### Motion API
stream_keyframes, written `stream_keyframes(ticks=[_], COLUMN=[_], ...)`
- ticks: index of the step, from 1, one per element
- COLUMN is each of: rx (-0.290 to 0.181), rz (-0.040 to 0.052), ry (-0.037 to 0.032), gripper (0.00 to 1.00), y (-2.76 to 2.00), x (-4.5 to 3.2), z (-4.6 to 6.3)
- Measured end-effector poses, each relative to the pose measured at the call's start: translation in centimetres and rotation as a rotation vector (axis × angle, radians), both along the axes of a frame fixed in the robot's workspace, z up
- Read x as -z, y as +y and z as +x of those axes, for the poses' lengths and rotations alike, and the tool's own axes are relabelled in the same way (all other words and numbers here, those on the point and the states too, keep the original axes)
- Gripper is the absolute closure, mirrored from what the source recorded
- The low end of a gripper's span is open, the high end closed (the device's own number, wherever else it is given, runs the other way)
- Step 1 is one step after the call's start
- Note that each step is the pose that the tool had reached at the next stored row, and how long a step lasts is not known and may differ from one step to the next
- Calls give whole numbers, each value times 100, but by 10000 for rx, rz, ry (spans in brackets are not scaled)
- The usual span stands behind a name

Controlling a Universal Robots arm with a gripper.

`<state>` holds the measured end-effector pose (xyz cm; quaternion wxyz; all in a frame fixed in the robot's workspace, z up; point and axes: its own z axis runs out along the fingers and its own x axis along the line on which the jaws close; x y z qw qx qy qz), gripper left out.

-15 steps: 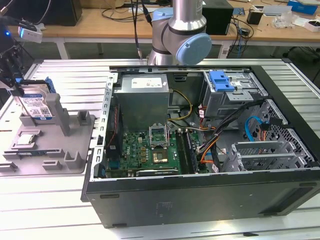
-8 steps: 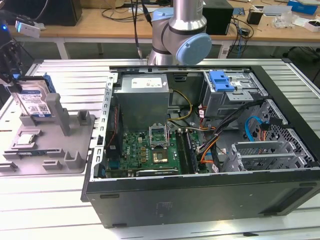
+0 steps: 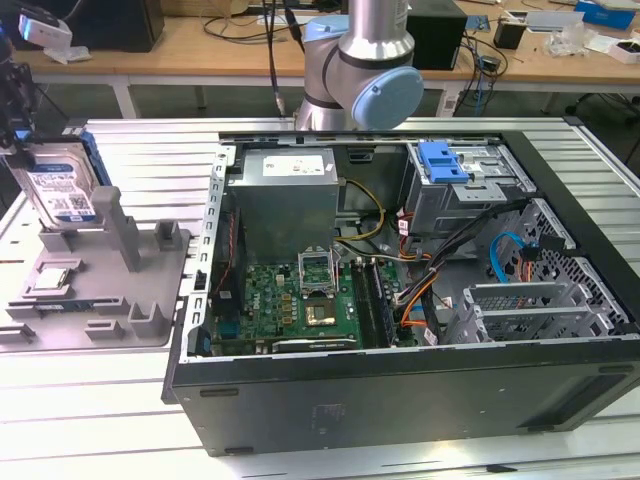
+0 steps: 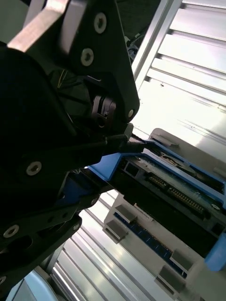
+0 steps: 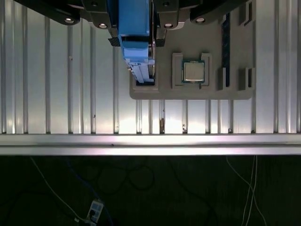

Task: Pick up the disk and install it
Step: 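Pick up the disk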

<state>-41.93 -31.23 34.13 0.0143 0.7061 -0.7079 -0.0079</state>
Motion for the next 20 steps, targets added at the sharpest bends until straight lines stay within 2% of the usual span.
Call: stream_keyframes(ticks=[1, 3, 5, 7, 10, 13, 14, 16, 19, 20], rx=[0, 0, 0, 0, 0, 0, 0, 0, 0, 0], rz=[0, 0, 0, 0, 0, 0, 0, 0, 0, 0], ry=[0, 0, 0, 0, 0, 0, 0, 0, 0, 1], gripper=[64, 64, 64, 64, 64, 64, 64, 64, 64, 64], y=[0, 0, 0, 0, 0, 0, 0, 0, 0, 0], x=[-23, -129, -204, -391, -493, -688, -778, -838, -1002, -1036], z=[1, 4, 7, 18, 24, 38, 44, 48, 59, 62])
